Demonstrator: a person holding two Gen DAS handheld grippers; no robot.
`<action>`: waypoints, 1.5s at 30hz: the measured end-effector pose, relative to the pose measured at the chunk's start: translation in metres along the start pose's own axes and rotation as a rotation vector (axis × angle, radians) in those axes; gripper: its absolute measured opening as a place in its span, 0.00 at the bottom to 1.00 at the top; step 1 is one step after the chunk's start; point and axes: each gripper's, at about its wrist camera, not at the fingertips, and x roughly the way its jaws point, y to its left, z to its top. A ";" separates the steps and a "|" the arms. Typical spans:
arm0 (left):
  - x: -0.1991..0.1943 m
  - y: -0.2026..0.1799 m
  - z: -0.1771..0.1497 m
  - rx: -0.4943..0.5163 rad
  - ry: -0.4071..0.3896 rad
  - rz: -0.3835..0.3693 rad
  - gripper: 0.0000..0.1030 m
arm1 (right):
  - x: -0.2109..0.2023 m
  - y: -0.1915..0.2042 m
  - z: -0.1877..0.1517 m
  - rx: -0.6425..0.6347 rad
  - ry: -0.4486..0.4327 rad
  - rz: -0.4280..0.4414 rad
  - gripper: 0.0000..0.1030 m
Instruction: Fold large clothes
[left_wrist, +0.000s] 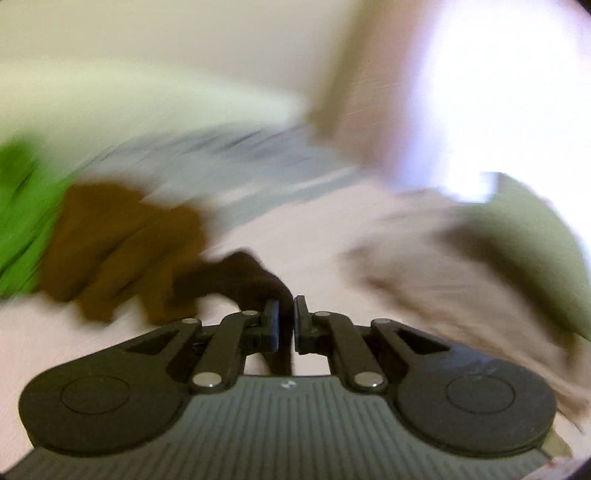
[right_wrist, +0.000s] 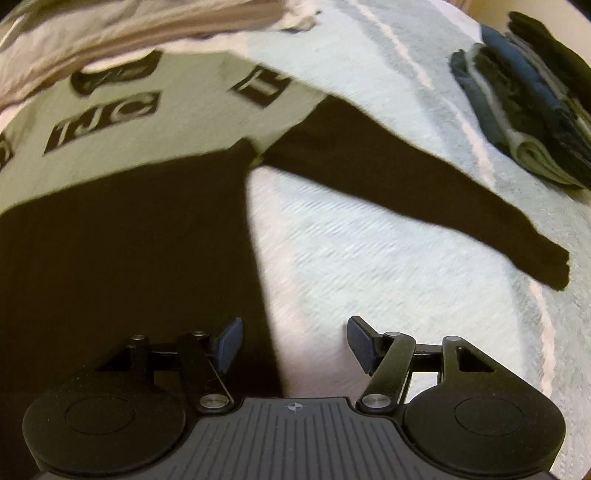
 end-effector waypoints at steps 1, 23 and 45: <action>-0.013 -0.033 0.000 0.068 -0.027 -0.074 0.04 | -0.002 -0.009 0.002 0.012 -0.009 -0.002 0.58; 0.025 -0.103 -0.121 0.440 0.374 -0.198 0.37 | 0.040 -0.003 0.099 0.276 -0.190 0.696 0.58; 0.059 -0.106 -0.150 0.574 0.381 -0.329 0.49 | -0.011 0.037 0.126 0.376 -0.643 0.753 0.02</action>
